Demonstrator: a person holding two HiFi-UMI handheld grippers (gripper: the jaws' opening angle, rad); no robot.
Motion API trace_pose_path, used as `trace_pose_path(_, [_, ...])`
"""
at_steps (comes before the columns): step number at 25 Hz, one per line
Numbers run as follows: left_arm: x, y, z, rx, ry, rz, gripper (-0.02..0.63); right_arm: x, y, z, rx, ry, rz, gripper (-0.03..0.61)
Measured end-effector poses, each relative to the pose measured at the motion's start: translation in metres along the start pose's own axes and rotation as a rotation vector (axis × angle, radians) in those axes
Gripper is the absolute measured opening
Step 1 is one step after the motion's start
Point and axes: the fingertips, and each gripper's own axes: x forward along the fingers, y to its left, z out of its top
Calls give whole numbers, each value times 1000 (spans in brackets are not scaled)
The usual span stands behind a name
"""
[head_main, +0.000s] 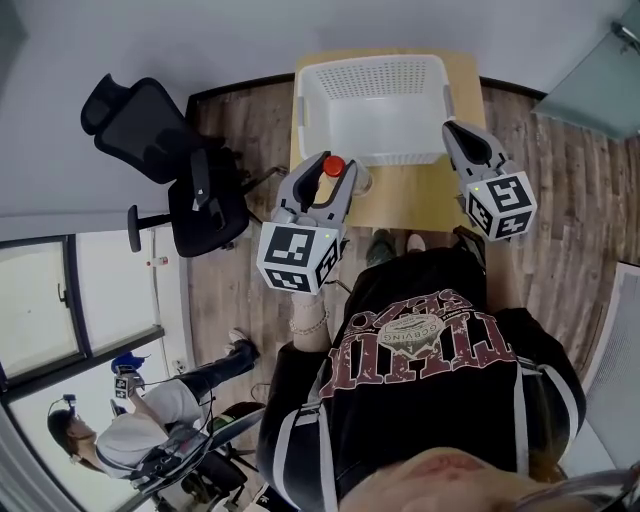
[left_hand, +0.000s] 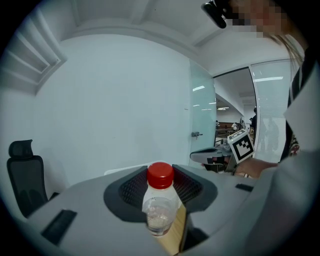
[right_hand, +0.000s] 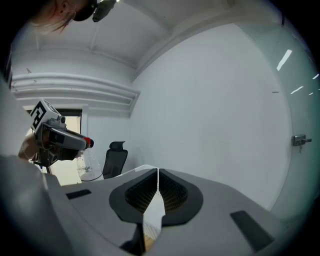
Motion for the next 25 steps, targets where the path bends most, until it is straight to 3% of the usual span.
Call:
trace_pose_path(15, [40, -4, -65, -48, 73, -62, 198, -3, -12, -2, 6, 16, -51, 18])
trace_pose_path(25, [65, 4, -108, -35, 84, -1, 198, 2, -18, -8, 8, 38, -79, 18])
